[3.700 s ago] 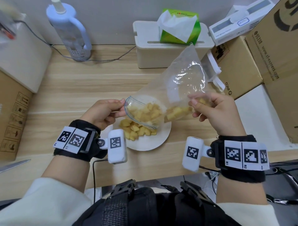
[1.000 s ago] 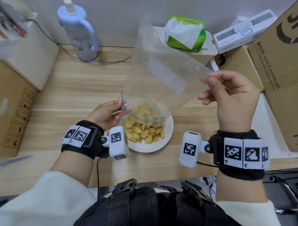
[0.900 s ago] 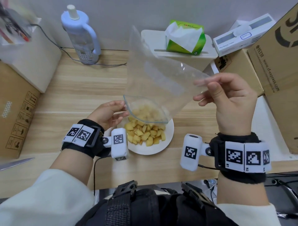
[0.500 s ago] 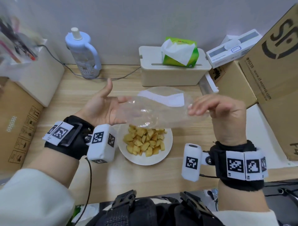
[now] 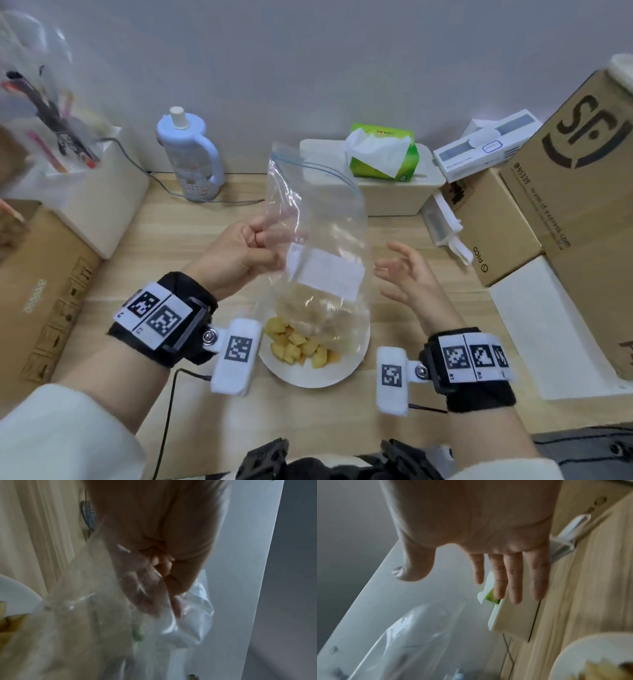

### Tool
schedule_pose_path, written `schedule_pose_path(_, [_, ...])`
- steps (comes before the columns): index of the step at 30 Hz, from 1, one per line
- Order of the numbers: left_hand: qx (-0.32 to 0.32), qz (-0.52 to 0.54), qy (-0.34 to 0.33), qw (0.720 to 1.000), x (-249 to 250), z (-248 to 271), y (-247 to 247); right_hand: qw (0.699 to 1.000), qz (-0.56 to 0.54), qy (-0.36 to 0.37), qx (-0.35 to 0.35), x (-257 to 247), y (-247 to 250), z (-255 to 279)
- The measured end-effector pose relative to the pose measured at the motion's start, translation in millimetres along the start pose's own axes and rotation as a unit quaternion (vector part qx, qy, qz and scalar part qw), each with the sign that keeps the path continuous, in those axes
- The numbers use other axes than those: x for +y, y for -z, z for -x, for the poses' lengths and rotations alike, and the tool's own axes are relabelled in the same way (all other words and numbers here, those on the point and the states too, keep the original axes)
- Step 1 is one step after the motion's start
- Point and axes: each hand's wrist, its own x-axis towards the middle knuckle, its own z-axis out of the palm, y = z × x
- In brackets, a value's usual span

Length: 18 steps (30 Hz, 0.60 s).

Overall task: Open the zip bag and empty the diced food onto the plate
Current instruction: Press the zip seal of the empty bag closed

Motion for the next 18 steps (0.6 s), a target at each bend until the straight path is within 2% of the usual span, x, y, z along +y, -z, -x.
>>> schedule_pose_path(2, [-0.015,0.002,-0.001,1.0,-1.7,1.7,-2.2,0.998,-0.025,-0.044,-0.049,-6.4,-10.7,-5.8])
schedule_pose_path(4, [-0.006,-0.024,-0.005,1.0,-3.3,3.1,-5.6,0.989,-0.098,-0.06,-0.092,-10.5,-18.7,-11.3])
schedule_pose_path(6, [0.038,-0.081,-0.003,0.996,-6.1,2.9,-6.0,0.979,-0.184,-0.028,-0.088,-16.9,-22.2,-12.4])
schedule_pose_path(8, [0.083,-0.139,0.02,0.987,-9.7,1.8,0.6,0.981,-0.189,0.015,-0.052,-23.3,-20.8,-13.2])
schedule_pose_path(9, [0.079,-0.165,0.039,0.982,-9.6,2.5,5.9,0.985,-0.169,0.027,-0.038,-24.6,-18.6,-14.8])
schedule_pose_path(10, [0.046,-0.179,0.06,0.981,-7.4,4.4,10.9,0.988,-0.147,0.031,-0.029,-24.1,-16.5,-16.8])
schedule_pose_path(12, [-0.035,-0.151,0.088,0.984,1.2,6.1,20.7,0.994,-0.095,0.025,-0.045,-24.0,-15.5,-18.8])
schedule_pose_path(13, [-0.037,-0.121,0.082,0.989,6.2,4.3,23.6,0.995,-0.072,0.021,-0.059,-23.9,-16.4,-19.4])
schedule_pose_path(14, [-0.012,-0.096,0.059,0.994,11.9,2.2,22.3,0.994,-0.065,0.025,-0.081,-24.0,-17.5,-19.7])
schedule_pose_path(16, [0.084,-0.084,-0.005,0.993,20.0,-4.2,11.1,0.99,-0.083,0.041,-0.106,-28.7,-20.9,-18.8])
schedule_pose_path(18, [0.152,-0.118,-0.056,0.98,25.1,-9.8,-3.8,0.989,-0.103,0.066,-0.08,-34.7,-24.6,-21.9])
